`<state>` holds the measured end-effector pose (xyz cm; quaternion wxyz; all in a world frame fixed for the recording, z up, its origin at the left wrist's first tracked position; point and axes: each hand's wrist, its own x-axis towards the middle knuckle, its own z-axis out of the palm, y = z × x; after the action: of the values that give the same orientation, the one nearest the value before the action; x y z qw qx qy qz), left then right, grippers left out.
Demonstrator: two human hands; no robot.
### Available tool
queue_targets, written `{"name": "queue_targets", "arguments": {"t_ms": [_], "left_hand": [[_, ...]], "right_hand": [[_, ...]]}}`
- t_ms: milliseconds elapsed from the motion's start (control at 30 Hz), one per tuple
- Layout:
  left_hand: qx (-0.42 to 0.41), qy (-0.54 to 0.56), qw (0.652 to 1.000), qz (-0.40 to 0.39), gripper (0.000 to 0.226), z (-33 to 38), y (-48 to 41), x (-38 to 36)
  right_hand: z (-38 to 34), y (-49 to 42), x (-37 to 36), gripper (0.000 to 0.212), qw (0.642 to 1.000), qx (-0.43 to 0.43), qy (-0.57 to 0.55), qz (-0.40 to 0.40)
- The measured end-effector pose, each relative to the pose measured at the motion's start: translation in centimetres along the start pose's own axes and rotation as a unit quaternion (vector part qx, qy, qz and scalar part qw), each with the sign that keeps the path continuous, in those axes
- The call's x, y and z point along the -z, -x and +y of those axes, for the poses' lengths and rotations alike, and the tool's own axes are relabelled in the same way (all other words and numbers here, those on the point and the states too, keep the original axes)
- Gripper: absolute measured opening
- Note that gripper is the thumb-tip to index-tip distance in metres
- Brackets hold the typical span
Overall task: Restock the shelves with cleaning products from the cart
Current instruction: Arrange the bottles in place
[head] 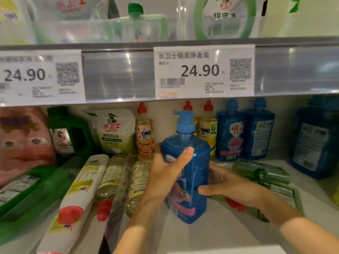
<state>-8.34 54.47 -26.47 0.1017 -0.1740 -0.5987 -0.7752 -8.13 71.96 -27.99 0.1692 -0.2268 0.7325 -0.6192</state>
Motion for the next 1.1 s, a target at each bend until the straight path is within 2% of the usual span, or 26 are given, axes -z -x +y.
{"name": "queue_targets", "arguments": {"t_ms": [100, 200, 267, 300, 367, 467, 567, 600, 667, 767, 900, 1000, 1100], "left_hand": [[-0.028, -0.026, 0.997, 0.073, 0.055, -0.2, 0.1, -0.9], [-0.058, -0.099, 0.981, 0.160, 0.051, -0.9, 0.4, -2.5], [-0.075, -0.144, 0.968, 0.193, 0.064, -1.0, 0.5, -3.4], [-0.073, -0.156, 0.965, 0.199, 0.074, -1.0, 0.6, -3.7], [-0.047, -0.174, 0.965, 0.191, 0.085, -1.0, 1.1, -3.6], [-0.022, -0.141, 0.976, 0.165, 0.070, -1.8, 1.4, -2.3], [0.049, -0.127, 0.985, 0.106, 0.056, -2.2, 0.9, -1.1], [0.064, -0.119, 0.987, 0.082, 0.054, -2.4, 0.7, -0.9], [0.078, -0.104, 0.989, 0.064, 0.044, -2.4, 0.6, -0.7], [0.099, -0.087, 0.989, 0.068, 0.036, -2.8, 0.9, -0.7], [0.106, -0.085, 0.986, 0.091, 0.008, -3.3, 1.0, -0.6], [0.092, -0.091, 0.987, 0.091, 0.021, -3.4, 1.0, -0.9], [0.068, -0.116, 0.984, 0.117, 0.037, -3.4, 0.8, -1.5]], "right_hand": [[0.4, 1.9, -0.3, 0.054, 0.995, 0.041, 0.051, 0.081], [-0.5, 4.2, 1.5, 0.051, 0.981, 0.054, 0.099, 0.156], [-1.3, 5.3, 3.1, 0.053, 0.971, 0.068, 0.106, 0.204], [-1.3, 5.7, 3.5, 0.058, 0.970, 0.071, 0.106, 0.205], [-1.1, 6.0, 3.3, 0.074, 0.976, 0.066, 0.135, 0.159], [-0.3, 5.1, 3.9, 0.087, 0.969, 0.066, 0.220, 0.091], [0.0, 4.1, 8.0, 0.082, 0.945, 0.066, 0.283, 0.153], [0.4, 3.9, 9.8, 0.082, 0.927, 0.049, 0.331, 0.173], [1.8, 4.0, 12.8, 0.091, 0.892, -0.049, 0.410, 0.184], [3.6, 4.3, 14.9, 0.107, 0.873, -0.182, 0.427, 0.148], [2.8, 4.1, 15.9, 0.109, 0.883, -0.256, 0.391, 0.038], [2.3, 4.7, 17.0, 0.117, 0.921, -0.272, 0.279, 0.032], [2.8, 5.0, 17.2, 0.117, 0.918, -0.274, 0.280, 0.052]]}}
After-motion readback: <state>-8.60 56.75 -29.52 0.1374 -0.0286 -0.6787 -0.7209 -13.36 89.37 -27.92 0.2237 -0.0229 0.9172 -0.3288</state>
